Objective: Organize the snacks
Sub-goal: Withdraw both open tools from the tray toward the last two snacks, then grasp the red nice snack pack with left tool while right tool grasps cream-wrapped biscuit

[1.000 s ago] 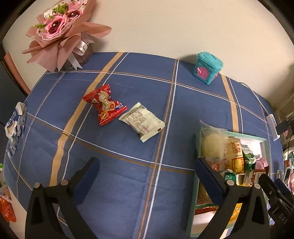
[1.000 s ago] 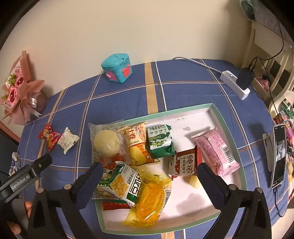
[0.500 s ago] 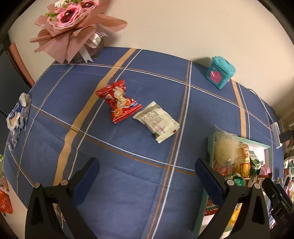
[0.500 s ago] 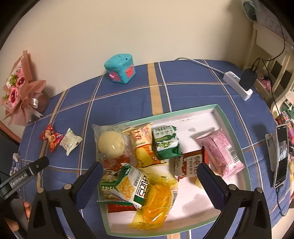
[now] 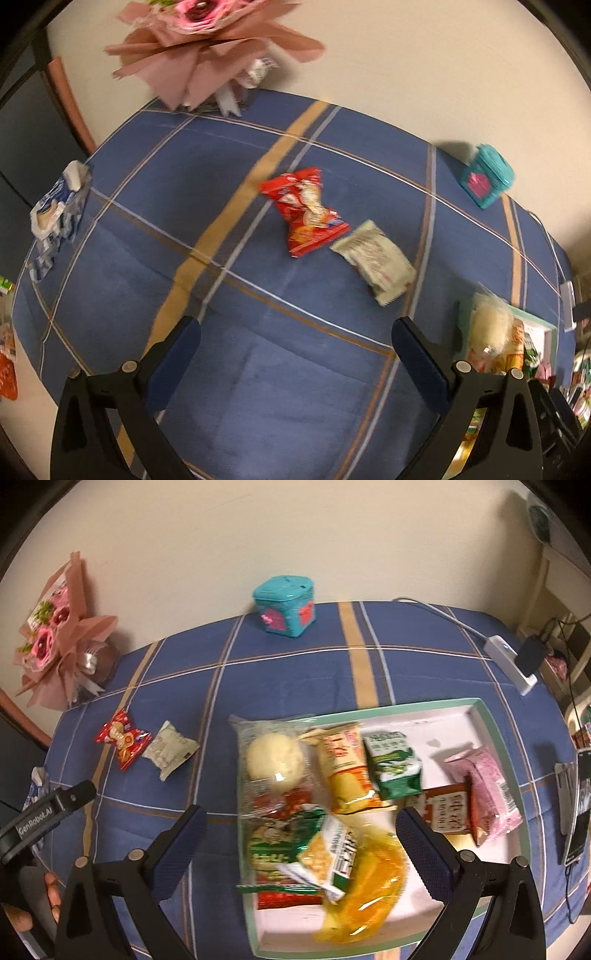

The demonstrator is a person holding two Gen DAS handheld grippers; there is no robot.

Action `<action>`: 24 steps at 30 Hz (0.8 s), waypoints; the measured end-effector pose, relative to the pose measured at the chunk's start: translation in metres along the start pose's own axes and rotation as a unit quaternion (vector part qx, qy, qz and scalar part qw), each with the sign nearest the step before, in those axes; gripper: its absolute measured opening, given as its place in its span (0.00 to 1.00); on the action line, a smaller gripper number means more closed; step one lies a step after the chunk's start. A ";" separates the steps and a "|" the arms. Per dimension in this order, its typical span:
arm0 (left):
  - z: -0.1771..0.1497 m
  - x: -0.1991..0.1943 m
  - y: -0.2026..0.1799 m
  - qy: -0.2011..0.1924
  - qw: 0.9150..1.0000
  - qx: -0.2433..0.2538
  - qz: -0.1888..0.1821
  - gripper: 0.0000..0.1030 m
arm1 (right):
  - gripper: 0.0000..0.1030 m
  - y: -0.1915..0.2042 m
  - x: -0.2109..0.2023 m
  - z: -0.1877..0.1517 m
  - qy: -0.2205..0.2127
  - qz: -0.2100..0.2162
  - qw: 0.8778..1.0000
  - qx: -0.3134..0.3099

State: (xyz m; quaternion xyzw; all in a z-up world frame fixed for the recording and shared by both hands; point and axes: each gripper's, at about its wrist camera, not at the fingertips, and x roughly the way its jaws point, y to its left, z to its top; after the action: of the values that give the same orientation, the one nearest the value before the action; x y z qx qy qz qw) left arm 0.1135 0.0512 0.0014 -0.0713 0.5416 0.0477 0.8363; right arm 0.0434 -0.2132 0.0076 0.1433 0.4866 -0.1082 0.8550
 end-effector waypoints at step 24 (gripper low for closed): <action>0.046 0.031 0.050 0.013 0.999 -0.035 -0.016 1.00 | 1.00 0.113 0.044 0.016 -0.001 0.059 0.992 -0.116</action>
State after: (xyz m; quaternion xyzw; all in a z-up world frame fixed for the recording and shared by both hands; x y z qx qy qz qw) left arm 0.1599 0.1083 -0.0114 -0.1099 0.5490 0.0524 0.8269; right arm 0.1152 -0.1148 -0.0063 0.0720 0.4859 -0.0007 0.8711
